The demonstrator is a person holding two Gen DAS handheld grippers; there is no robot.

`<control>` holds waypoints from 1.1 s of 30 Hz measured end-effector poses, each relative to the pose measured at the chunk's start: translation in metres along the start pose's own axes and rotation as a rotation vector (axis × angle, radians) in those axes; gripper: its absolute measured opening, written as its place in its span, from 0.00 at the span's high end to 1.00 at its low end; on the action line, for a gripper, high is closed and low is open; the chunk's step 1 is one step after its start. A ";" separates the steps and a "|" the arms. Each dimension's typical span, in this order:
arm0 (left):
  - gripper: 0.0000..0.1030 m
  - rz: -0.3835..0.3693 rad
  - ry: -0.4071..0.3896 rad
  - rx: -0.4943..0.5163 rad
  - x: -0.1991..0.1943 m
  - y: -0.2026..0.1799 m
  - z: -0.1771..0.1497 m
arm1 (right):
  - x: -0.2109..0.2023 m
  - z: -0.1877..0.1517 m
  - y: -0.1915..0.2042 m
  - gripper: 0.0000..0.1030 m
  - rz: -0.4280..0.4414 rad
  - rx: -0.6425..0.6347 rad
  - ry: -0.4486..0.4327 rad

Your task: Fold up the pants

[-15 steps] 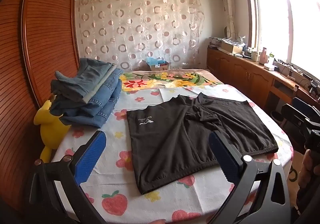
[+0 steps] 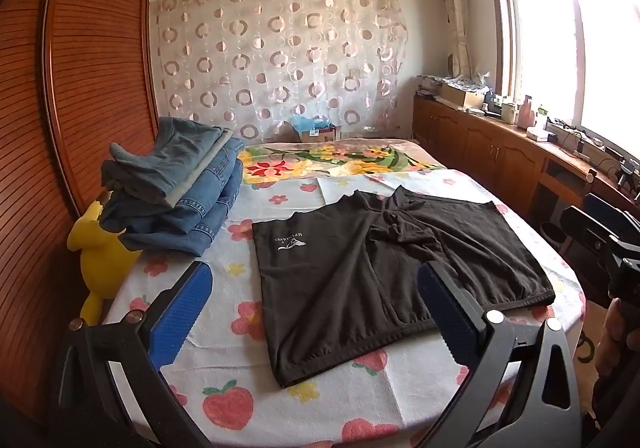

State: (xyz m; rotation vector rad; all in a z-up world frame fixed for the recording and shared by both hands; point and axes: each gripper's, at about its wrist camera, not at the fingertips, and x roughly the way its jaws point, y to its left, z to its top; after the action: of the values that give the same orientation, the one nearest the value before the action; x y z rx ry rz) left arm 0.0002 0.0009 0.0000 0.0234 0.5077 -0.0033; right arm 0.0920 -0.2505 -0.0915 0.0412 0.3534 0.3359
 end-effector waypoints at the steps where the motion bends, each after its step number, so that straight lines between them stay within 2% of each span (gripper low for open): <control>1: 0.00 0.000 0.000 0.000 0.000 0.000 0.000 | 0.000 0.000 0.000 0.01 0.001 -0.001 0.001; 33: 0.00 -0.005 -0.012 -0.006 -0.002 -0.001 0.003 | -0.002 -0.001 0.002 0.01 0.001 0.006 0.001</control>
State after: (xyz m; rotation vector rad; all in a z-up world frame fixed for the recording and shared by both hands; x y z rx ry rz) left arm 0.0000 -0.0004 0.0034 0.0158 0.4954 -0.0071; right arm 0.0890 -0.2489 -0.0915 0.0473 0.3551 0.3358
